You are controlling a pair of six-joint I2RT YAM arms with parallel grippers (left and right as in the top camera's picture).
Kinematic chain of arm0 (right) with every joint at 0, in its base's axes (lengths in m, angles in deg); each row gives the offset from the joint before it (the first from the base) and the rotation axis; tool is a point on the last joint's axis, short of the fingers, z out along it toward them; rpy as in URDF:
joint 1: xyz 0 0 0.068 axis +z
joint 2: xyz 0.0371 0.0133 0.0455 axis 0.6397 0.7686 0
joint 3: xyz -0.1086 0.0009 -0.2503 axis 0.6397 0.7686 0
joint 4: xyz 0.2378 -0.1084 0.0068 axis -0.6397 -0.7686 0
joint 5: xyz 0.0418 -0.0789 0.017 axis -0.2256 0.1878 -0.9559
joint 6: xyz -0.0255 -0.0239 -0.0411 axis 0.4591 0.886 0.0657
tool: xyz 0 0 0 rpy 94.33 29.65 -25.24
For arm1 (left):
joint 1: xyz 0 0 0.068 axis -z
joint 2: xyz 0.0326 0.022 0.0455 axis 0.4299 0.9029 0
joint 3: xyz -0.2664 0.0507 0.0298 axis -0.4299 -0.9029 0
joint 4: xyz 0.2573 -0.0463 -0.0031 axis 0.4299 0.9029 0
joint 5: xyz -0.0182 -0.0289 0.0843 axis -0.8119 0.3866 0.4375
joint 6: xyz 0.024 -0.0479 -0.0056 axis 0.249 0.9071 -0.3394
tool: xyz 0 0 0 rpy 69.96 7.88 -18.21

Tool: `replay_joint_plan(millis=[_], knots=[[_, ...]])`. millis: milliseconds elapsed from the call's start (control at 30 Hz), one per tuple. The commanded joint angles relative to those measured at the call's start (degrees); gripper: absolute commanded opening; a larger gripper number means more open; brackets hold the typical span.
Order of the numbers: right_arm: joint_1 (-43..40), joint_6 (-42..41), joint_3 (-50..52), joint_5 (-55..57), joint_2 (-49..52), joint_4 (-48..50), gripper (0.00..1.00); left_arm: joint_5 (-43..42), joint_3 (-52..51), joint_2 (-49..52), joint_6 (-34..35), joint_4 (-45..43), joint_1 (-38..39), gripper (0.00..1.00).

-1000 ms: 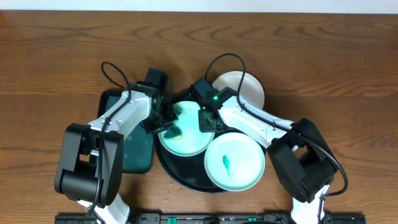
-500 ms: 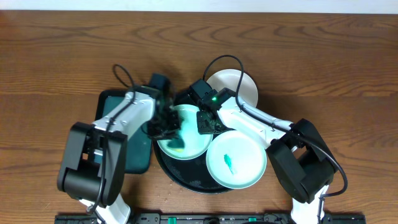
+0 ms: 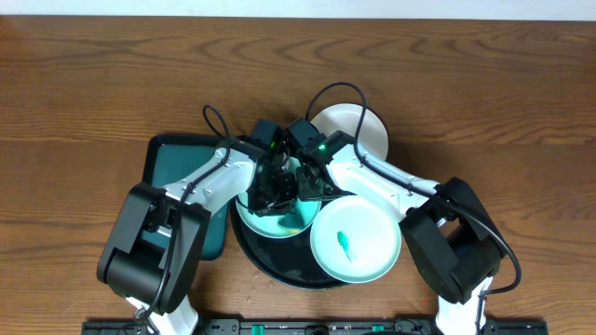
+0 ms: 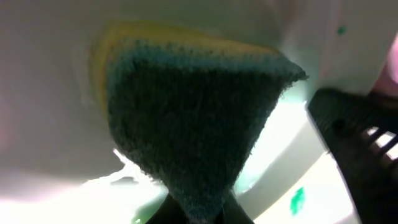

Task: Clean dirty plates on tray and stack at the side
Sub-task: 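Scrub the left plate's stain with the sponge in the left gripper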

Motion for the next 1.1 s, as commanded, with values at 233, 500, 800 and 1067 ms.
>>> replay_joint_plan(millis=[233, 500, 800, 1067], knots=[[0.7, 0.2, 1.0, -0.3, 1.9, -1.2, 0.01, 6.3, 0.2, 1.8, 11.7, -13.6, 1.5, 0.07], [0.7, 0.2, 1.0, -0.3, 1.9, -1.4, 0.02, 29.4, 0.2, 1.8, 12.7, -13.4, 1.5, 0.07], [0.7, 0.2, 1.0, -0.3, 1.9, -1.6, 0.01, 43.4, 0.2, 1.8, 12.7, -2.5, -0.2, 0.07], [0.7, 0.2, 1.0, -0.3, 1.9, -1.5, 0.01, 43.1, 0.2, 1.8, 14.2, 9.0, -2.4, 0.07]])
